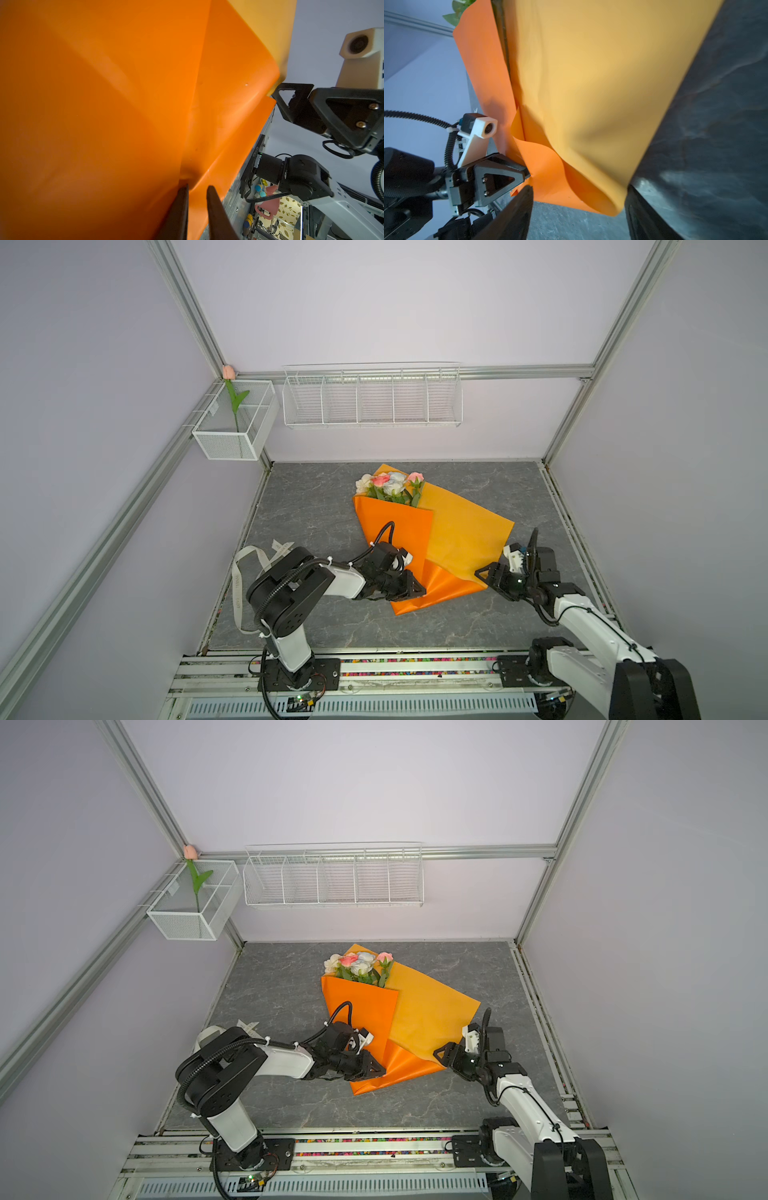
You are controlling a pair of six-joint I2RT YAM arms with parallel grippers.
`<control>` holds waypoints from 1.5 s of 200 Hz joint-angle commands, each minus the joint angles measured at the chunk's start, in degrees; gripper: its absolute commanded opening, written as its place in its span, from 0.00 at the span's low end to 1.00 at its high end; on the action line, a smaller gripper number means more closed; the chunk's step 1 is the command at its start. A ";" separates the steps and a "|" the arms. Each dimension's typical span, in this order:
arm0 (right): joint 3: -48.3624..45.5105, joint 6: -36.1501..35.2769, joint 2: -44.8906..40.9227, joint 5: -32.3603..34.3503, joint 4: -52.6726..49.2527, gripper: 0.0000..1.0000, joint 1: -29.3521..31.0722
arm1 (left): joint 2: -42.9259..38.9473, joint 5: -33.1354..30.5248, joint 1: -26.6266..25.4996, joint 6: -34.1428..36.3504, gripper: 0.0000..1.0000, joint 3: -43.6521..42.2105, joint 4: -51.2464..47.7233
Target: Tie the bouquet of fake flowers
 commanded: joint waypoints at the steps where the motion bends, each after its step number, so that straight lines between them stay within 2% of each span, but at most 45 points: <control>1: 0.50 -1.55 2.68 1.11 -5.77 0.72 -1.20 | 1.40 -2.03 0.54 1.26 0.19 0.44 -3.81; 22: -0.49 0.62 6.14 -2.46 -2.76 0.71 -1.21 | 1.49 -1.85 0.61 1.25 0.19 0.61 -3.67; 37: -1.37 1.82 5.13 -3.31 -1.98 0.72 -1.14 | 1.34 -1.89 0.64 1.31 0.19 0.62 -3.85; 52: -3.35 6.68 3.68 -6.59 2.31 0.71 -0.05 | 1.33 -1.81 0.63 1.30 0.19 0.61 -3.79; 78: -4.89 13.77 -1.37 -3.79 3.83 0.70 4.57 | 1.46 -1.85 0.63 1.42 0.19 0.53 -4.09; 92: -5.31 16.53 -3.38 0.97 4.64 0.72 7.67 | 1.42 -1.97 0.65 1.43 0.19 0.45 -4.02; 107: -6.30 17.87 -3.33 5.21 5.12 0.72 7.99 | 1.72 -1.86 0.64 1.31 0.19 0.60 -3.80; 127: -9.73 22.09 -2.92 5.00 16.70 0.73 8.31 | 1.78 -1.51 0.66 1.30 0.19 0.71 -3.76; 150: -8.13 20.55 -0.43 5.99 17.28 0.73 8.41 | 2.01 0.58 0.63 2.04 0.21 0.95 -3.25; 189: -11.13 22.05 3.34 7.26 27.58 0.73 8.42 | 2.38 0.64 0.63 3.55 0.22 2.20 -6.09; 206: -11.42 23.68 4.14 7.43 30.24 0.72 11.33 | 2.34 0.26 0.66 3.37 0.22 2.04 -6.12; 250: -12.74 23.66 0.99 15.88 32.76 0.72 19.96 | 2.51 -0.26 0.68 2.93 0.22 1.93 -5.94; 282: -14.39 22.41 -4.60 18.56 31.66 0.71 21.31 | 2.56 -0.20 0.63 2.93 0.22 1.85 -5.79; 300: -14.80 22.47 -5.86 19.95 31.67 0.66 21.38 | 2.67 -0.11 0.65 3.06 0.22 1.91 -5.79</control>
